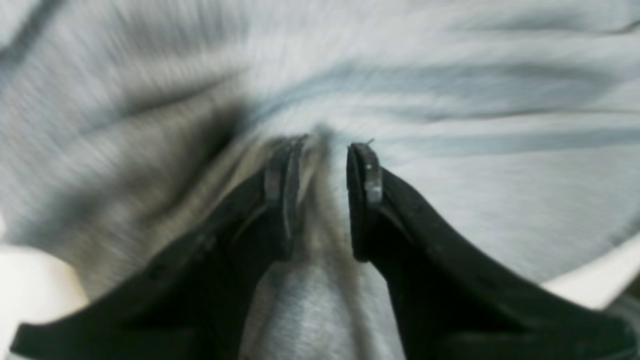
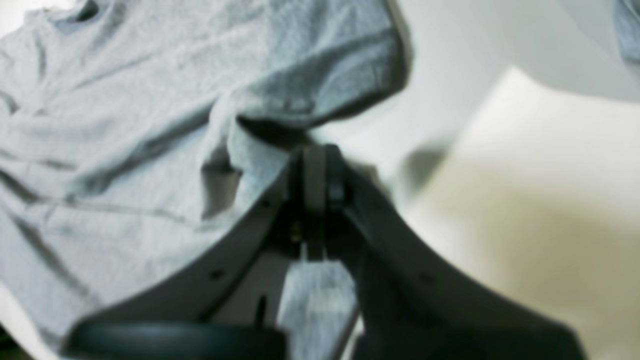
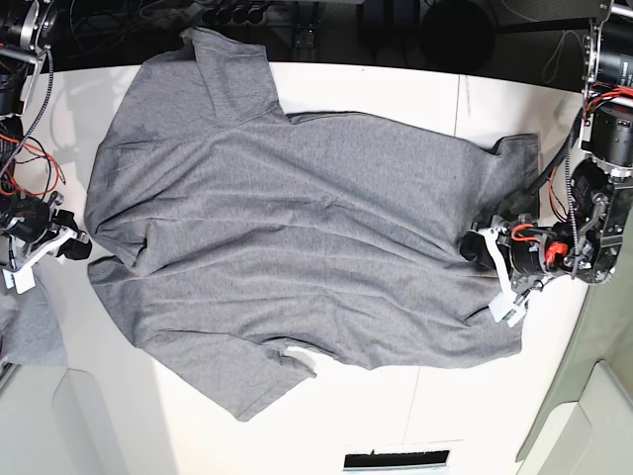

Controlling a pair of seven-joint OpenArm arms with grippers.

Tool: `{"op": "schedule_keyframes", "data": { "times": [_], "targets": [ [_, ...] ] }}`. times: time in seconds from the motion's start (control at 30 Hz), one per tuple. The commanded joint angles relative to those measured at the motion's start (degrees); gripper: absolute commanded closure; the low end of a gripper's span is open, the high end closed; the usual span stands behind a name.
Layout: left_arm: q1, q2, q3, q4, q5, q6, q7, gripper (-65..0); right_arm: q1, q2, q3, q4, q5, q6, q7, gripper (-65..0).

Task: Layout the t-shirt on the table in an organized manner, then fold the t-shirt properly
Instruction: 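Pull the shirt edges outward with both grippers to smooth it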

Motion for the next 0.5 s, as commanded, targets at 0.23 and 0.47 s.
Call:
{"op": "schedule_keyframes", "data": {
  "times": [0.23,0.47],
  "targets": [
    [9.46,-9.62,-0.39,13.2,-3.28,-1.31,1.27,-17.4,-8.46,1.99,0.5,9.42,9.18,0.72,-4.94,0.0],
    [17.7,-10.86,-0.39,13.73,5.29,0.87,-4.15,-17.4,-20.02,1.79,0.5,17.97,12.31,1.18,-4.94,0.0]
  ]
}}
